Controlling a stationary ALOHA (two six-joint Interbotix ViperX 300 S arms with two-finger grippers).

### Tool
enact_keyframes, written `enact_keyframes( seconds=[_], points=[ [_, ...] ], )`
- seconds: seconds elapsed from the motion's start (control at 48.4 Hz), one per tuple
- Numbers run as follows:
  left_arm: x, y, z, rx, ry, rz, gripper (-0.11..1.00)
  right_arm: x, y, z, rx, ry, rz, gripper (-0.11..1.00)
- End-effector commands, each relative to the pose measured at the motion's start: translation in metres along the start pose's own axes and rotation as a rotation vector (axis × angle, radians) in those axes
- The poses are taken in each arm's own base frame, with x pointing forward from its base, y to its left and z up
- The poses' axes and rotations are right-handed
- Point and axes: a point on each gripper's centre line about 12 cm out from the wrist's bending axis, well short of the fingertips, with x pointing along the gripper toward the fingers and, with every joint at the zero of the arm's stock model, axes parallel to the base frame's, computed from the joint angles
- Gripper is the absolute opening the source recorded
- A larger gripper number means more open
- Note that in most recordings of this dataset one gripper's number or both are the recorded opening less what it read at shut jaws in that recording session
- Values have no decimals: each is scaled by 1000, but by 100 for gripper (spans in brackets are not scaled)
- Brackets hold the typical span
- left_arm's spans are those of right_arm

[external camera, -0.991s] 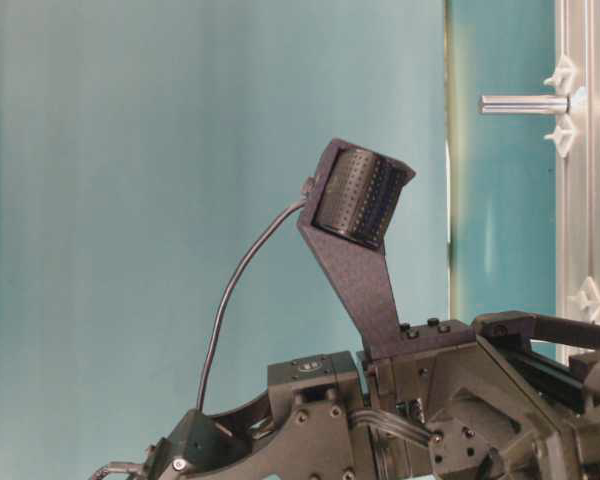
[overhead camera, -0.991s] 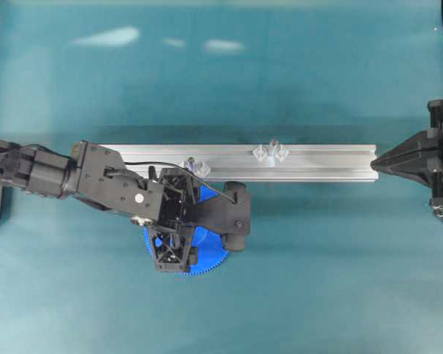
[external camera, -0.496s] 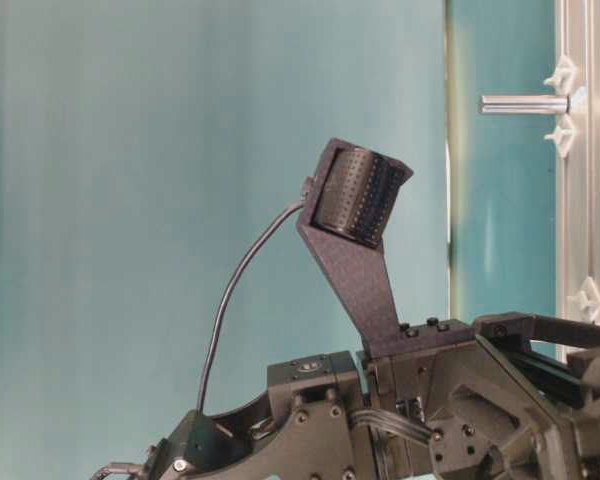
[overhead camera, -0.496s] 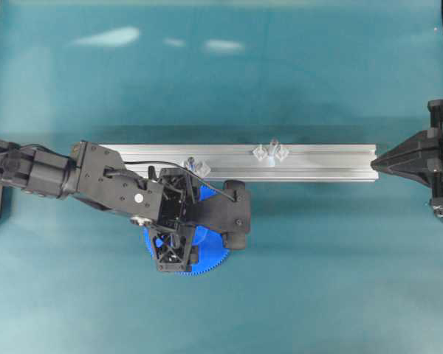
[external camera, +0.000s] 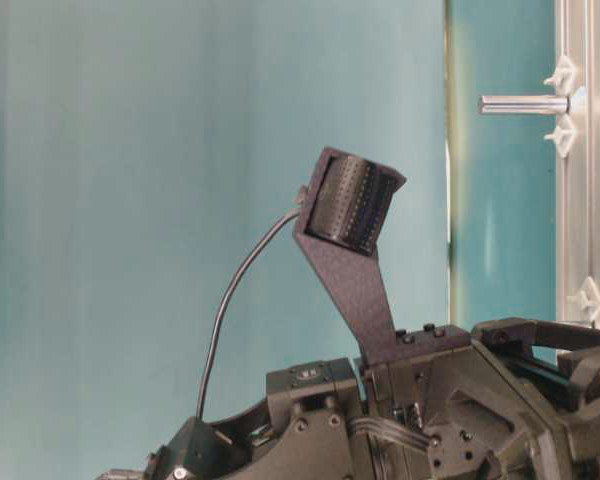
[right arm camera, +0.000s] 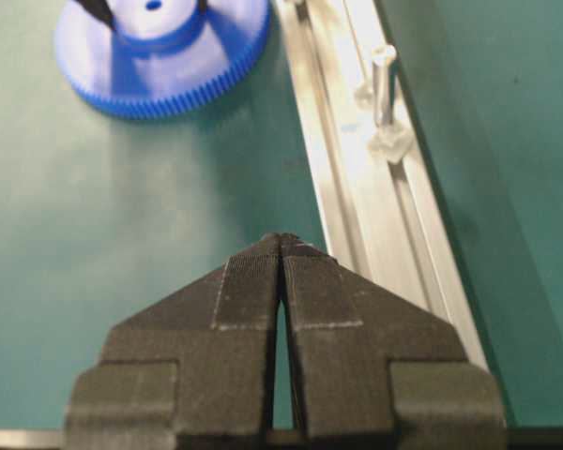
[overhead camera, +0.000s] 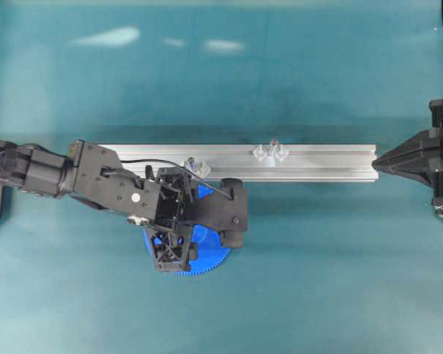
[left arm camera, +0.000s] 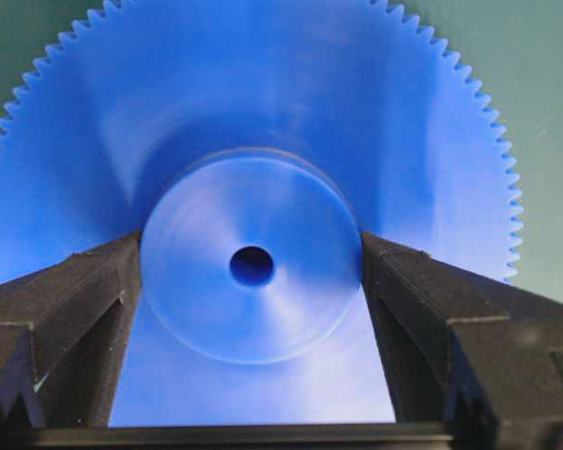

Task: Insert the large gear onto the shaft.
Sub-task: 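Lift the blue gear with the left gripper toward the right shaft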

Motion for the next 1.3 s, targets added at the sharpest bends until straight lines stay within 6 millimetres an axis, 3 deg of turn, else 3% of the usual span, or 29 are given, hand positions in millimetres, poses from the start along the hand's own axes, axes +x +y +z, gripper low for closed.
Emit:
enact_keyframes(
  seconds=[0.0,0.351,0.661,0.991,1.28],
  points=[
    [-6,-2,0,-2,-7,-5,77,0,0,3,11,-5,0,5],
    [-38,-4,15,-1,-83,-15,77,-1,0,4,12,-11,0,5],
    [-84,-4,39,29,-117,-14,77,-2,1,5,11,-20,3,5],
    [-136,25,71,65,-175,15,77,-2,0,3,11,-15,2,5],
    [-160,51,86,110,-196,47,77,-2,0,0,13,-8,0,5]
  ],
)
